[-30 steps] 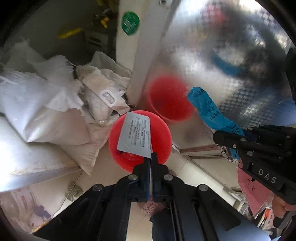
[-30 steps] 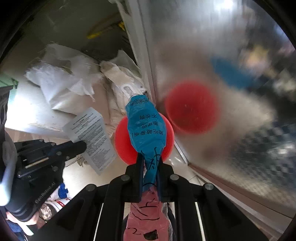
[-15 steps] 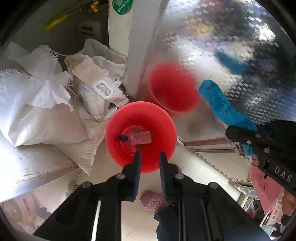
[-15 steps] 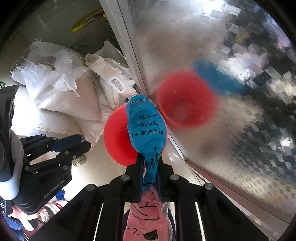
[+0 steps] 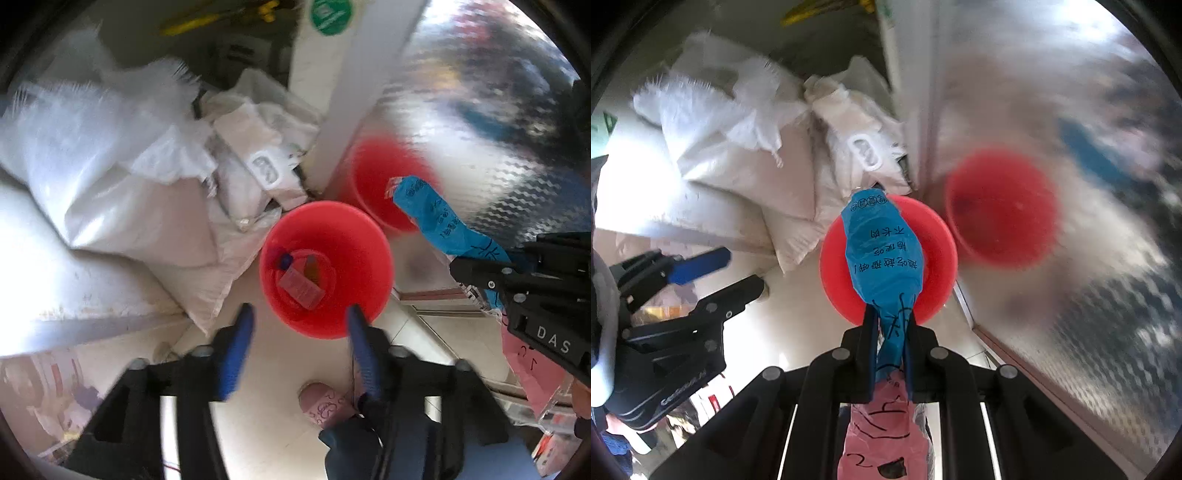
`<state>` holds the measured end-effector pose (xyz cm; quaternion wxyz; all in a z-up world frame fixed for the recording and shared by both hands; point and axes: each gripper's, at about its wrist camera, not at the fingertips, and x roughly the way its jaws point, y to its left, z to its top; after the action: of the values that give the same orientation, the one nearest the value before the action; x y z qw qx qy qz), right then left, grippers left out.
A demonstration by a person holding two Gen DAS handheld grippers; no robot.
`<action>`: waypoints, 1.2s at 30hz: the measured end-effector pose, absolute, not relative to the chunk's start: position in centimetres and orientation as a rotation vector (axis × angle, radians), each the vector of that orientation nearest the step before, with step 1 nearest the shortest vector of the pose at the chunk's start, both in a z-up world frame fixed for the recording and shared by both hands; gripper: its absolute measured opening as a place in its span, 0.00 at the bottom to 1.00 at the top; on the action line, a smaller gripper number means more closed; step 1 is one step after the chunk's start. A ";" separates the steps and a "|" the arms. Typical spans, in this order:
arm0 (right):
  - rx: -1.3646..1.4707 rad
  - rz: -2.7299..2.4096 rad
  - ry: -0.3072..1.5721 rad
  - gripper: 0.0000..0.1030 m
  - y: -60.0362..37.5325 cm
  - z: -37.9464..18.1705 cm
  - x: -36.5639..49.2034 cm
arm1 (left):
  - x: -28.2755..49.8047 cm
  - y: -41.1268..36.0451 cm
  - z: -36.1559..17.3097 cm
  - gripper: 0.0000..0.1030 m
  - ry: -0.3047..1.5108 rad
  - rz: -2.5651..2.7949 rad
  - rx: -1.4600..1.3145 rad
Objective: Collect trash
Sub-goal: 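Carry the leaflet and bag down to the red bin, releasing the leaflet, then open the right tool over the red bin to drop the blue-and-pink bag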
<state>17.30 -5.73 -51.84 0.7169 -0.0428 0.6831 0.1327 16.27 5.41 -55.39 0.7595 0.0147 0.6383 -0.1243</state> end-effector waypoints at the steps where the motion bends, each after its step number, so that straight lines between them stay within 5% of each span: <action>1: -0.105 0.304 1.514 0.10 -5.4 -52.1 17.4 | 16.2 5.8 -55.7 0.61 1.399 -0.263 0.017; 5: -0.157 0.331 1.531 0.10 -4.1 -53.4 18.0 | 16.1 6.8 -56.6 0.73 1.412 -0.213 0.004; 15: -0.284 0.379 1.566 0.12 -2.4 -55.8 19.0 | 16.4 8.0 -58.2 0.79 1.418 -0.156 0.022; 16: -0.298 0.379 1.570 0.14 -2.2 -56.0 19.0 | 16.5 8.1 -58.2 0.79 1.420 -0.155 0.026; 18: -0.313 0.383 1.562 0.49 -2.0 -55.8 19.0 | 16.5 8.2 -58.1 0.79 1.423 -0.155 0.024; 20: -0.304 0.379 1.548 0.69 -2.1 -55.6 18.8 | 16.5 8.3 -58.1 0.80 1.421 -0.158 0.024; 36: -0.321 0.281 1.469 0.89 -3.5 -49.1 16.6 | 14.0 8.1 -51.4 0.80 1.393 -0.110 0.042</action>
<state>16.64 -3.51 -49.09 0.7216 -0.1452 0.6648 0.1273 14.01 8.12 -51.38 0.7654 0.0194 0.6413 -0.0508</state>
